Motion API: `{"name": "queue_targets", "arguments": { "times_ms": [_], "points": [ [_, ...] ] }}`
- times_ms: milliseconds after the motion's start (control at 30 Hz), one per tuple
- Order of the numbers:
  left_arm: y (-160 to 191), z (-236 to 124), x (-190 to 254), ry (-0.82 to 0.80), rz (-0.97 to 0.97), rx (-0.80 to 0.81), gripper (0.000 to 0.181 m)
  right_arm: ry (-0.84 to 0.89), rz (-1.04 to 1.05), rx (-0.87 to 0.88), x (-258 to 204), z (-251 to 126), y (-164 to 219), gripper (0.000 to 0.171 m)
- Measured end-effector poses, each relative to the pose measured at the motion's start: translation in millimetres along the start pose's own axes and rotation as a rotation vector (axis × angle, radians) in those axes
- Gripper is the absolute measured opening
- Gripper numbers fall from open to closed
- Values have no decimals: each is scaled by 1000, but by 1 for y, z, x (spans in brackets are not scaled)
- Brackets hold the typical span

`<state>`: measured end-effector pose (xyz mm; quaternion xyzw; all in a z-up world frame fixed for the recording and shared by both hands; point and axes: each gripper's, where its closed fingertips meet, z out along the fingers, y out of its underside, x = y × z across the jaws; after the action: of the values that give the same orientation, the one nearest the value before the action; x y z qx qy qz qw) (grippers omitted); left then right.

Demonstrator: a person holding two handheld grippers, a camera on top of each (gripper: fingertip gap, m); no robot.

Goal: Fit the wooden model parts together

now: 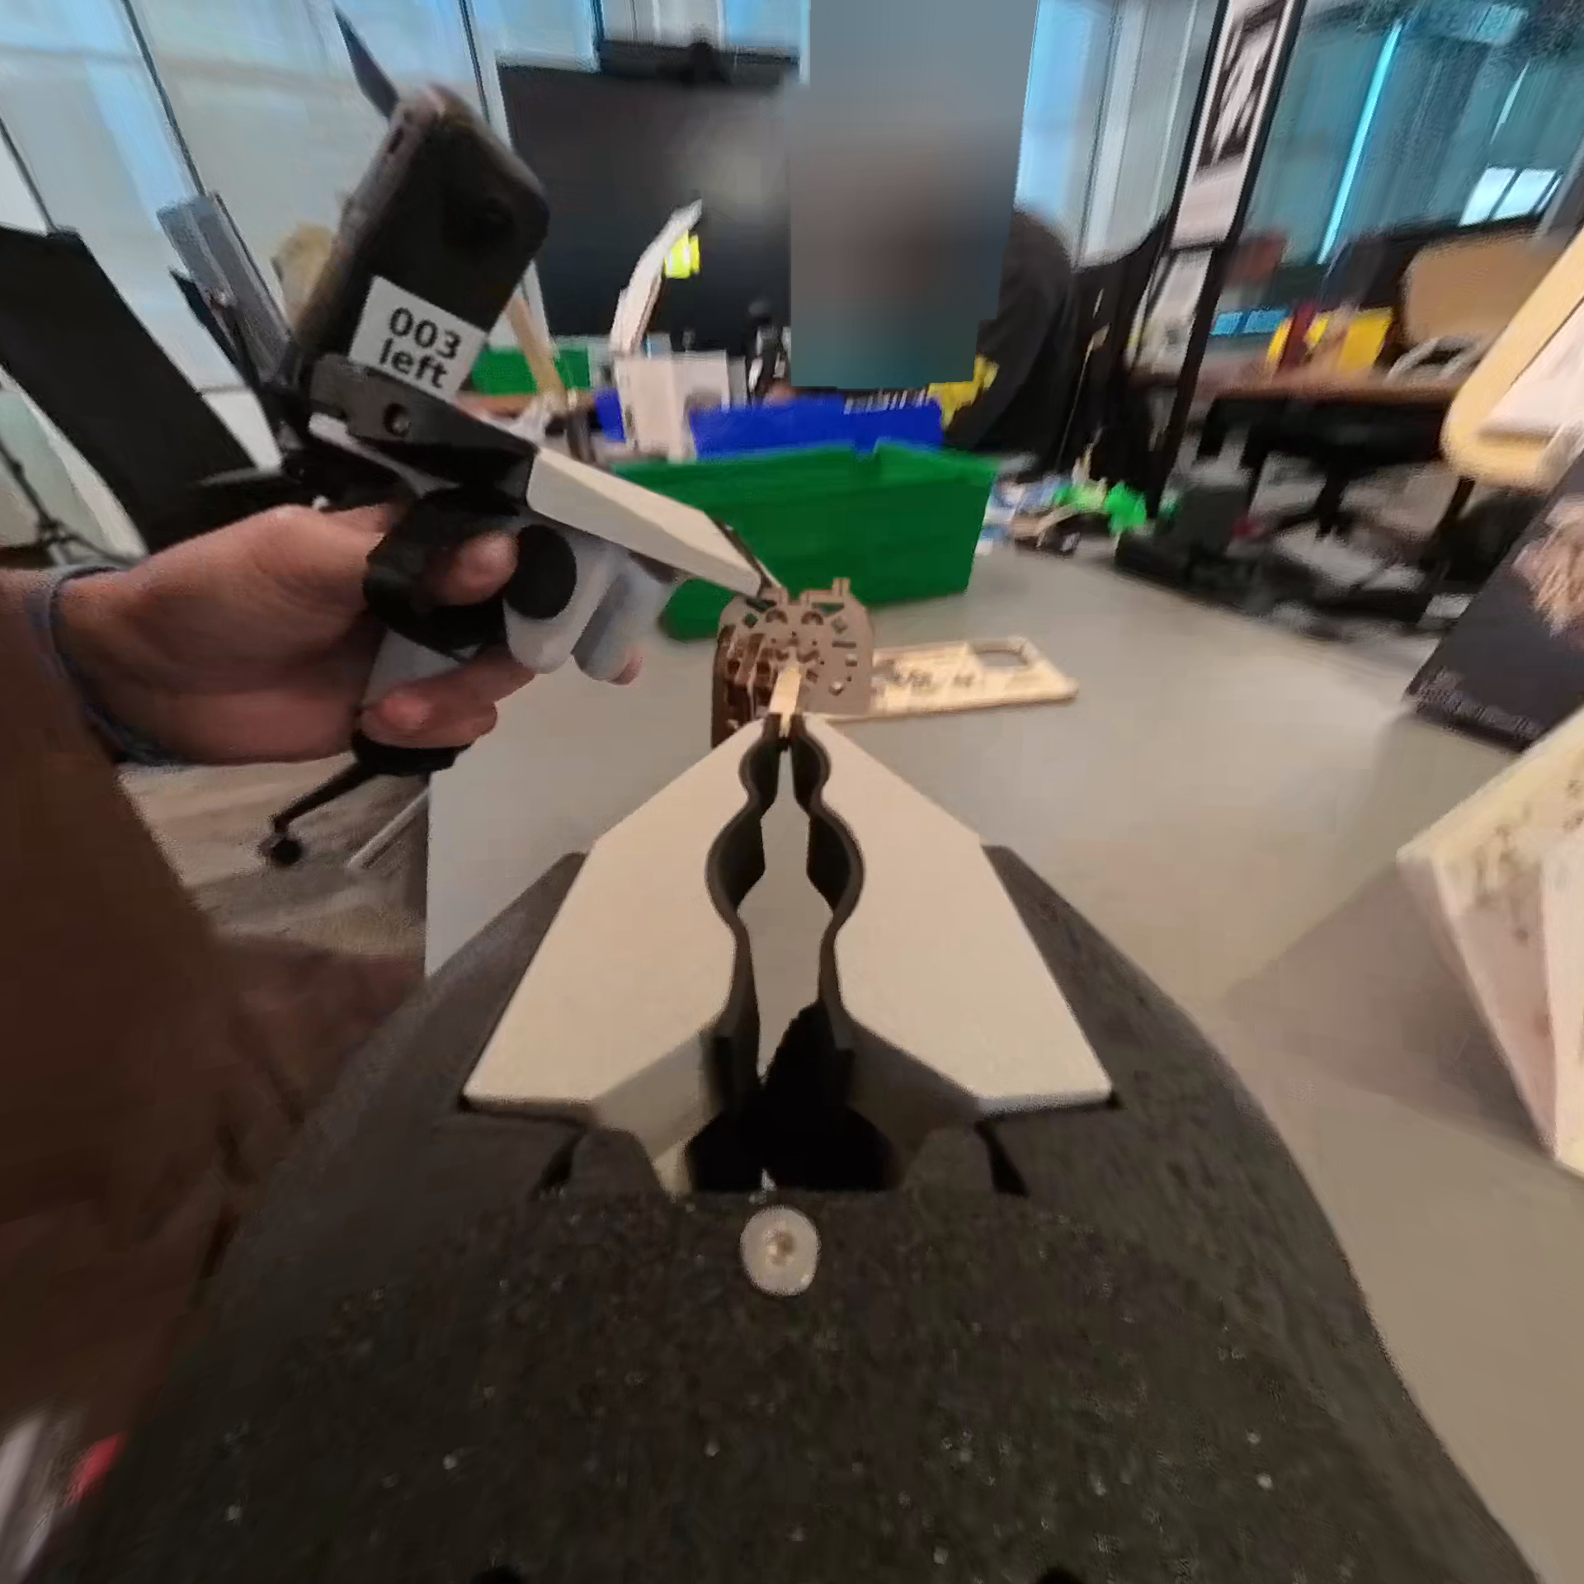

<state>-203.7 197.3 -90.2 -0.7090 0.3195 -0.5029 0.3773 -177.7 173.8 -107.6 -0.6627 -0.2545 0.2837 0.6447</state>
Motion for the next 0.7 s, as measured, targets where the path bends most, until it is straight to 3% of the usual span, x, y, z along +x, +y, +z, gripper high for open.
{"name": "queue_targets", "arguments": {
  "times_ms": [133,333,600,700],
  "points": [
    [49,14,-9,30,-203,-85,4,-20,93,-212,0,-17,40,1],
    [88,24,-21,-3,-237,-195,4,-13,220,-416,0,-24,71,1],
    [96,20,-27,0,-208,-297,8,5,258,-602,-3,-19,73,2],
    [93,20,-22,81,-272,-313,14,-11,296,-573,-2,-19,74,2]
  ]
}}
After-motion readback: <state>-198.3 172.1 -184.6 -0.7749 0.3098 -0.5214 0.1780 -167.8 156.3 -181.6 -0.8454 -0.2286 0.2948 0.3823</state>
